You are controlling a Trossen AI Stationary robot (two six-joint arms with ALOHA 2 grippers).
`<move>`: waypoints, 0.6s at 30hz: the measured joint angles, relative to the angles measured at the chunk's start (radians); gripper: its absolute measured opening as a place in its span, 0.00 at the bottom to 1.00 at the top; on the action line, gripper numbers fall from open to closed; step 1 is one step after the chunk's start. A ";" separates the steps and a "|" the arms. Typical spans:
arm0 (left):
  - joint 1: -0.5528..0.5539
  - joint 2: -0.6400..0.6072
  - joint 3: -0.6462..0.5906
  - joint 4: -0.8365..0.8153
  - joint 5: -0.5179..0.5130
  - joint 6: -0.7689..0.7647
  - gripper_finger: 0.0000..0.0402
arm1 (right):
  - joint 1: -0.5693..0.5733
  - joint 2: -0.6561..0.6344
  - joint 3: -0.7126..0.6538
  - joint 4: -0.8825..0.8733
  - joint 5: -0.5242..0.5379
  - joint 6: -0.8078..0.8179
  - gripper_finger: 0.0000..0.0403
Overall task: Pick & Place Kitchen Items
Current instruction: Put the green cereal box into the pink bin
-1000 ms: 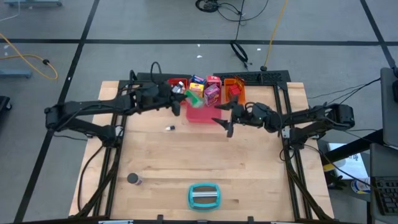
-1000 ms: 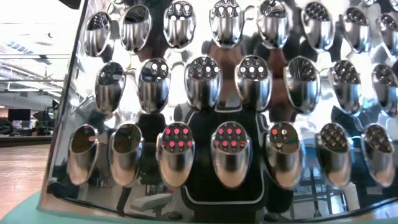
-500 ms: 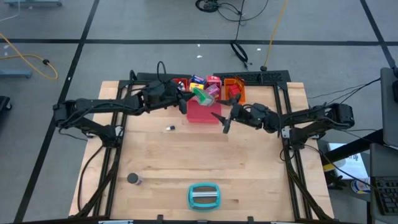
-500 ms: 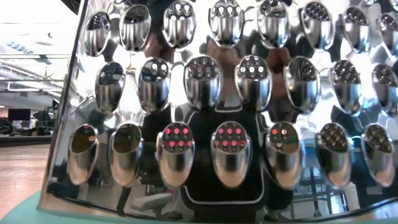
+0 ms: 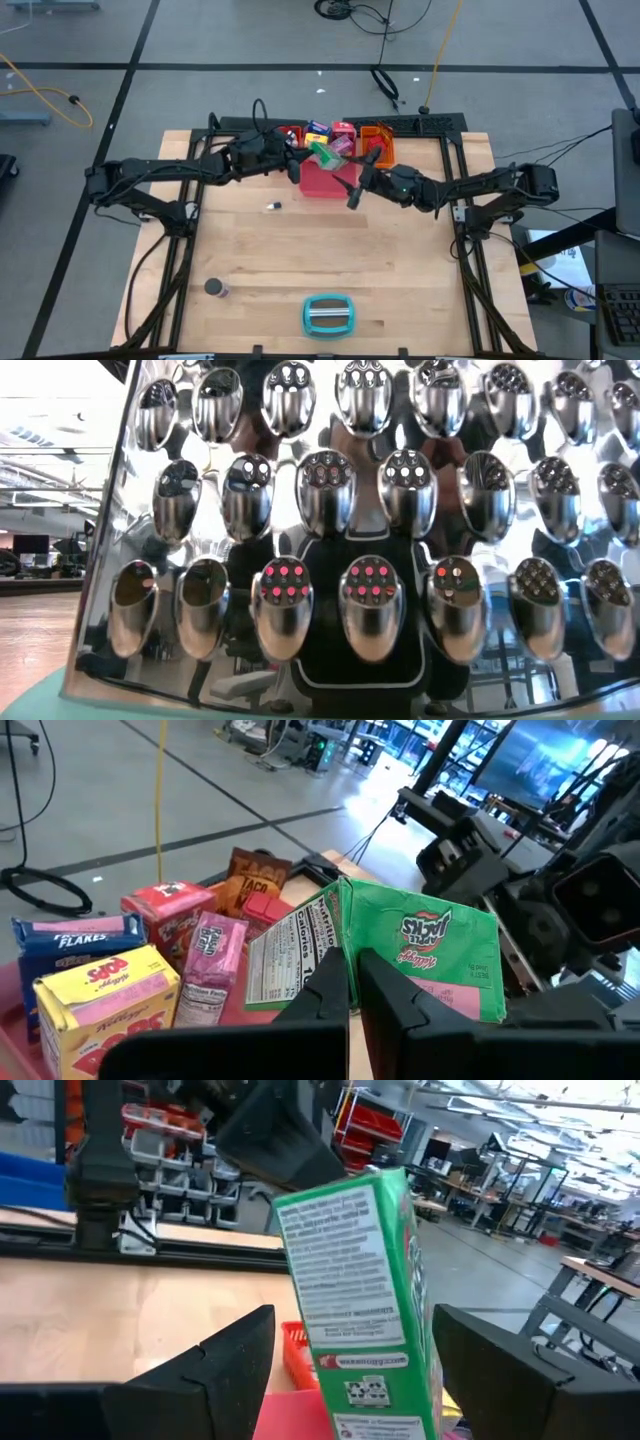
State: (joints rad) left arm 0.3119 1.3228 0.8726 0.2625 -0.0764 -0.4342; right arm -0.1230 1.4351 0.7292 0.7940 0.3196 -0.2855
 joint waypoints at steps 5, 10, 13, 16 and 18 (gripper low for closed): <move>0.000 0.000 0.000 -0.003 0.000 0.007 0.00 | 0.001 -0.002 -0.001 -0.001 -0.006 0.001 0.65; -0.002 0.000 0.000 0.026 -0.002 0.007 0.00 | -0.010 0.053 0.029 0.026 -0.001 0.003 0.65; -0.008 0.000 0.000 0.036 -0.009 0.008 0.00 | -0.026 0.106 0.074 0.025 0.000 -0.007 0.65; -0.014 0.000 0.000 0.033 -0.008 0.012 0.00 | -0.029 0.136 0.101 0.025 0.004 -0.038 0.65; -0.014 0.000 0.000 0.028 -0.006 0.010 0.00 | -0.033 0.140 0.110 0.021 0.003 -0.039 0.65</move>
State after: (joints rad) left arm 0.2977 1.3228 0.8726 0.2909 -0.0820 -0.4243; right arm -0.1560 1.5753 0.8393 0.8152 0.3229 -0.3243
